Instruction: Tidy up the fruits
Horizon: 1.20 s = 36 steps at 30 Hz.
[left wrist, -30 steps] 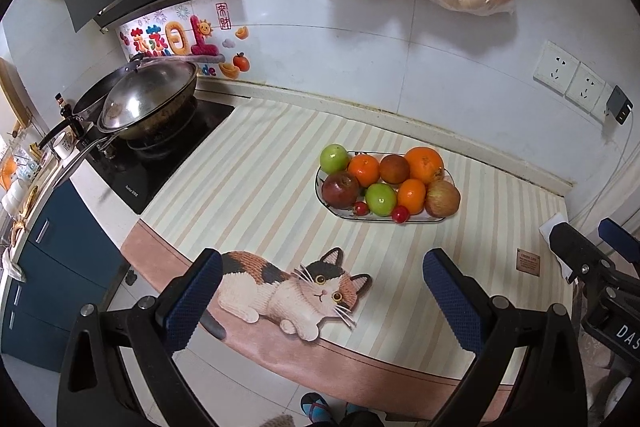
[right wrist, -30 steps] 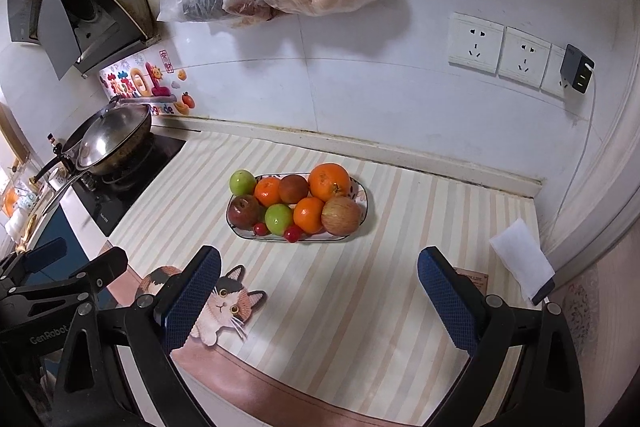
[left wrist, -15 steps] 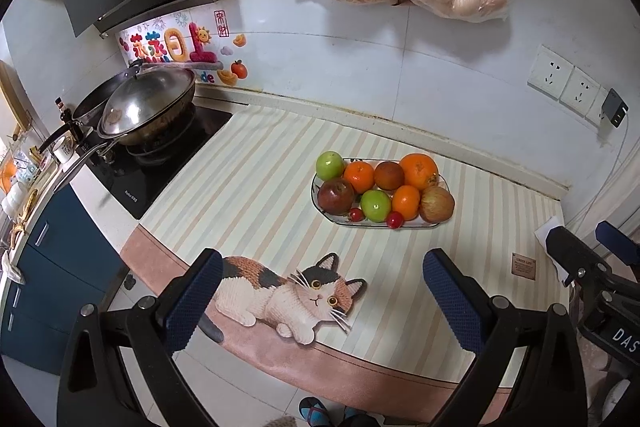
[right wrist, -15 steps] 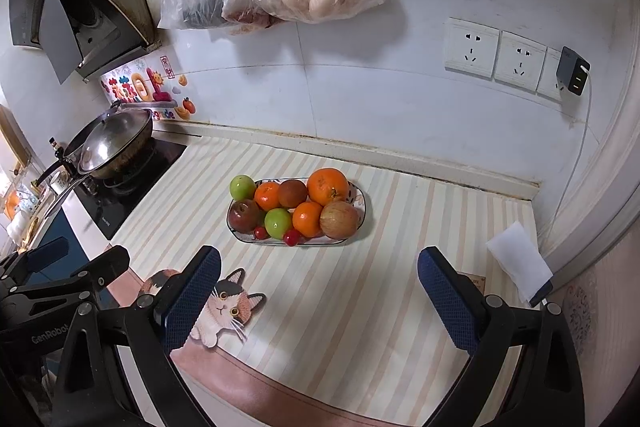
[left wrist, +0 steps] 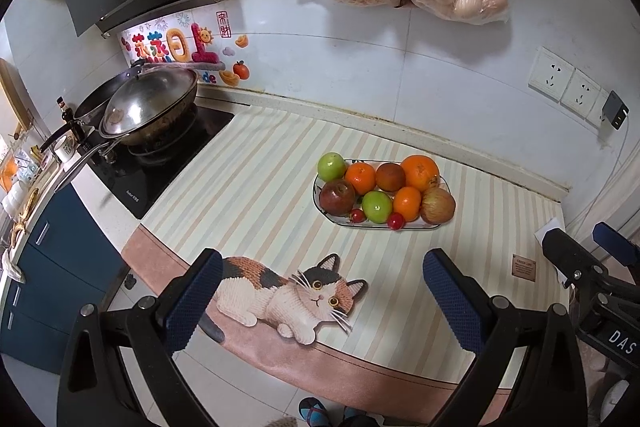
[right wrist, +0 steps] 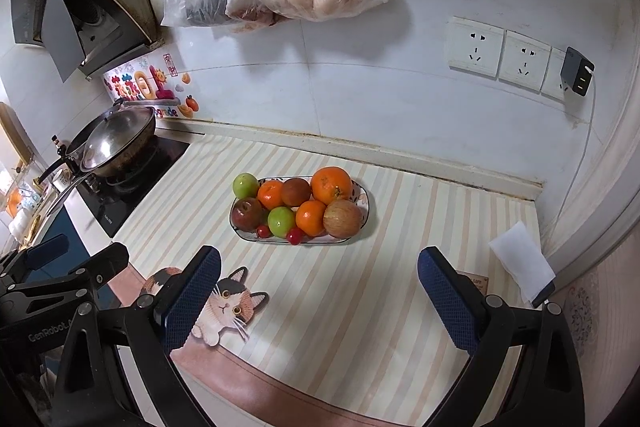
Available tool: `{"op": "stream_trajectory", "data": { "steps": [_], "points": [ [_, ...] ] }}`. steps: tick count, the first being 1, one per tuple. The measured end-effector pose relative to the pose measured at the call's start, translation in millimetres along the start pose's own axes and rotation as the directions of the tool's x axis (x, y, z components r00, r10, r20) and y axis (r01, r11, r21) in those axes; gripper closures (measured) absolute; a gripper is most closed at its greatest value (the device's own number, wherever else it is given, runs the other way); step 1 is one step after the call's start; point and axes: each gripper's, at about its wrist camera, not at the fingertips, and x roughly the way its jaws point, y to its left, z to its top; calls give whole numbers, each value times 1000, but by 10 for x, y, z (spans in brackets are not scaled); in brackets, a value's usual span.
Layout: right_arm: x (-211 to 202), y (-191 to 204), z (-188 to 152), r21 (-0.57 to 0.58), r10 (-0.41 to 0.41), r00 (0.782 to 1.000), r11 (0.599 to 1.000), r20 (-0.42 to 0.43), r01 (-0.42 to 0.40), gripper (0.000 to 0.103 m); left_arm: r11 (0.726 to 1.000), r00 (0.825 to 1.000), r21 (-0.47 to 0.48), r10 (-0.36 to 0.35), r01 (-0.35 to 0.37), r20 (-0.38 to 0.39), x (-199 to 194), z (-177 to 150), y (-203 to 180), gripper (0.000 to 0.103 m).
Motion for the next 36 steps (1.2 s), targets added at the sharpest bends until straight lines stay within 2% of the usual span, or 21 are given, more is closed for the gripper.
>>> {"op": "stream_trajectory", "data": {
  "steps": [36],
  "points": [
    [14, -18, -9, -23, -5, 1000, 1000, -8, 5, 2, 1000, 1000, -7, 5, -5, 13, -57, -41, -15, 0]
  ]
}}
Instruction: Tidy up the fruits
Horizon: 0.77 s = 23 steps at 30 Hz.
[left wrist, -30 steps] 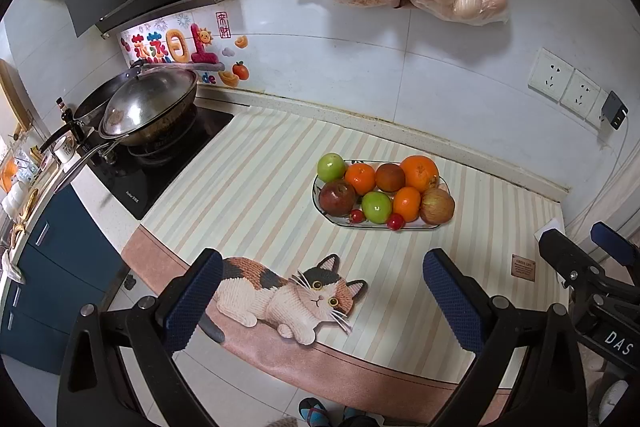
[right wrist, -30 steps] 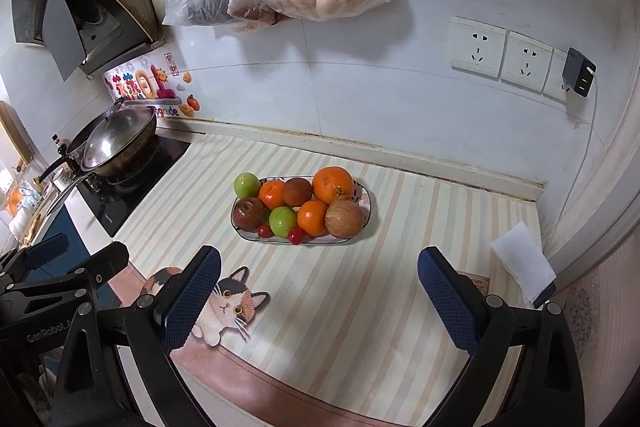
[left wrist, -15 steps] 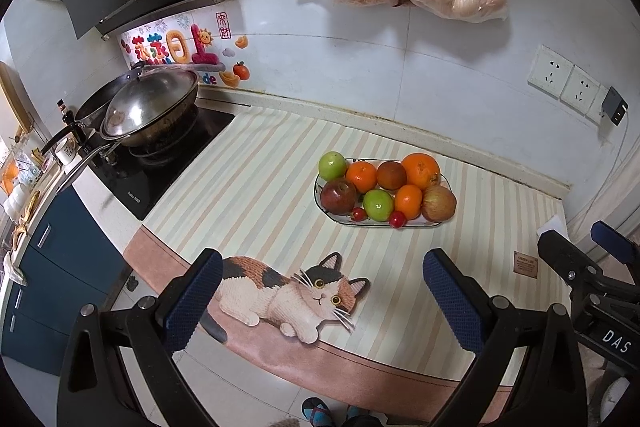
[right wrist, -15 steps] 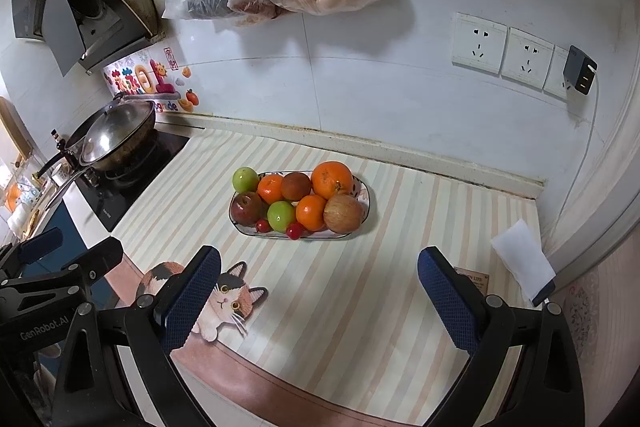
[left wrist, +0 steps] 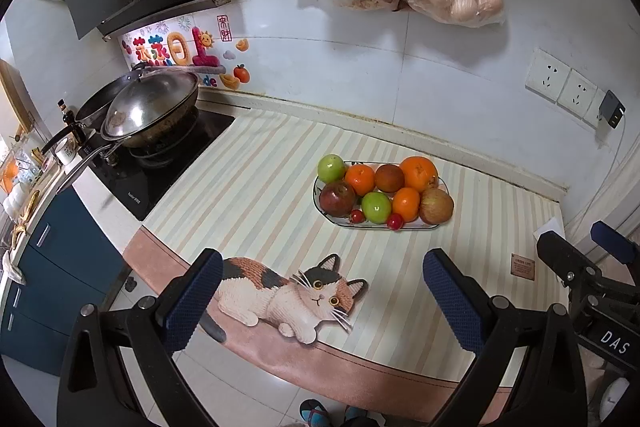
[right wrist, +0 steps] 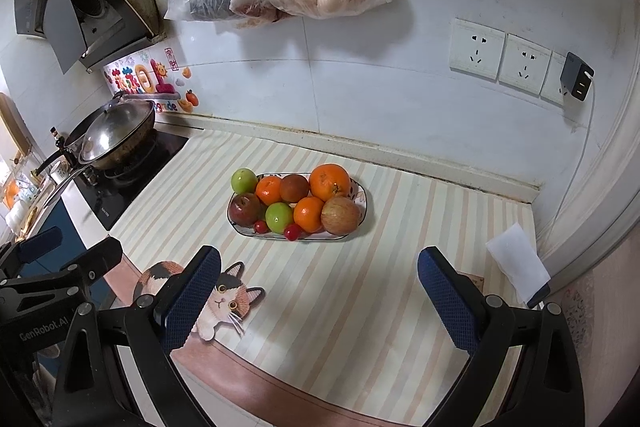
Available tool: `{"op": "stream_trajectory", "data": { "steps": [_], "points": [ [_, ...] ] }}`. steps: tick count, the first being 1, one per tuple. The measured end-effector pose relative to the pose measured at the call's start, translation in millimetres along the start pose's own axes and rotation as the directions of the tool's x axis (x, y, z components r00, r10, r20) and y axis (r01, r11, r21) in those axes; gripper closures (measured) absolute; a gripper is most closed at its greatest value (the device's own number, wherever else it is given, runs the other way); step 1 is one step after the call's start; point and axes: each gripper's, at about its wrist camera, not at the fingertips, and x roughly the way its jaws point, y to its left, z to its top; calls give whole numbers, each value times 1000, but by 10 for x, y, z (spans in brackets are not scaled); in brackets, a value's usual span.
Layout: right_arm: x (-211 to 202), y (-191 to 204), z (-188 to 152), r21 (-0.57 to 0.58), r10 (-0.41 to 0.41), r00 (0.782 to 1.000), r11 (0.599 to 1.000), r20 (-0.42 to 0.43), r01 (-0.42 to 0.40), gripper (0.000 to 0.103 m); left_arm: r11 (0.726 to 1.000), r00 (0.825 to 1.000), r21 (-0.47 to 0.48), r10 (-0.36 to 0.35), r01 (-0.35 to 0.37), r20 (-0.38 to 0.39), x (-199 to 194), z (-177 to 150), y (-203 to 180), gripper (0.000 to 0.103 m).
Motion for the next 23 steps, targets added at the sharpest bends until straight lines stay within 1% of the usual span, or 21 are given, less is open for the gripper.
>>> {"op": "stream_trajectory", "data": {
  "steps": [17, 23],
  "points": [
    [-61, -48, 22, 0, 5, 1000, 1000, 6, -5, 2, 1000, 1000, -1, -1, 1, 2, -30, 3, -9, 0],
    [-79, -53, 13, 2, 2, 1000, 1000, 9, -2, 2, 1000, 1000, 1, -1, 1, 15, -72, -7, -18, 0]
  ]
}}
